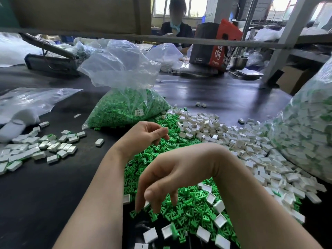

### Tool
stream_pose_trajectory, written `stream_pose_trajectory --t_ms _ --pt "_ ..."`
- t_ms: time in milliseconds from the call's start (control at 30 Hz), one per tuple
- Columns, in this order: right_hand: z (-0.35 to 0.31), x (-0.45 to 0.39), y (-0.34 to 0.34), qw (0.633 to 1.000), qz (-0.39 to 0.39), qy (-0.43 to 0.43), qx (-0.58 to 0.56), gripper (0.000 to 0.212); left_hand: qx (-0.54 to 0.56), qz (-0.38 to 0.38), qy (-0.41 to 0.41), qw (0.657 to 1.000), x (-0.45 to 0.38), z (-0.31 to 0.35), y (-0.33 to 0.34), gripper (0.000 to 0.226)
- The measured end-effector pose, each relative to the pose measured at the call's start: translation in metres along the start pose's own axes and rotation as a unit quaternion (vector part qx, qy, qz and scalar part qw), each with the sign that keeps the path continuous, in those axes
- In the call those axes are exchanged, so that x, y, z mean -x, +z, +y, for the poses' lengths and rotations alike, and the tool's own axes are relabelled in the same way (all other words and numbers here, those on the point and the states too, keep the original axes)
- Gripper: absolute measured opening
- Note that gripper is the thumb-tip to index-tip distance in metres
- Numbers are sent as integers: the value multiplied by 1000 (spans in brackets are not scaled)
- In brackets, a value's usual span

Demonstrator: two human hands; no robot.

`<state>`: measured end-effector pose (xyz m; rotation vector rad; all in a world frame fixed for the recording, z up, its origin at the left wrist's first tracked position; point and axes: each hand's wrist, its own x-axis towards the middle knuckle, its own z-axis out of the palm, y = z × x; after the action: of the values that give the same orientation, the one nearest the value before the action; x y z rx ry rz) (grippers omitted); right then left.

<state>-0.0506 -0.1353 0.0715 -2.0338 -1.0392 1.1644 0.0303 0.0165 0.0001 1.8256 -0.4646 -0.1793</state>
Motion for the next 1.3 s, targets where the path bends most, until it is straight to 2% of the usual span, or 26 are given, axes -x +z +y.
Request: stream_pose_trajectory --t_ms 33,100,200,233,300,367,433,567,733,867,1133,1300 --pt "2 4 -2 999 29 6 -14 28 4 2 -1 1000 0 0 0 36" --pt "13 14 -10 987 154 40 1 22 12 8 -5 1000 1 1 -1 31" --pt "42 23 -20 920 369 132 28 9 -13 5 -12 1000 2 1 -1 27" --pt "51 24 -22 894 416 161 36 5 -27 2 -16 999 2 1 0 26" --pt "71 25 -26 848 464 243 84 3 -43 2 -24 999 2 1 2 25" --pt "87 24 -27 805 470 331 148 11 -51 1 -26 998 1 3 5 24" --pt "99 21 -27 771 477 374 195 19 -60 -1 -23 998 1 5 8 24" --pt "113 15 -25 734 500 394 236 31 -67 -6 -26 997 -1 6 12 25" --pt "120 16 -23 696 531 415 248 32 -72 -12 -30 997 -2 8 18 25" --pt "120 18 -24 688 524 432 254 24 -76 -15 -28 997 -3 10 21 25" --pt "121 20 -24 705 521 437 204 17 -83 -21 -30 996 -4 11 27 25" --pt "123 25 -23 705 583 361 181 16 -85 -24 -32 996 -4 12 31 23"
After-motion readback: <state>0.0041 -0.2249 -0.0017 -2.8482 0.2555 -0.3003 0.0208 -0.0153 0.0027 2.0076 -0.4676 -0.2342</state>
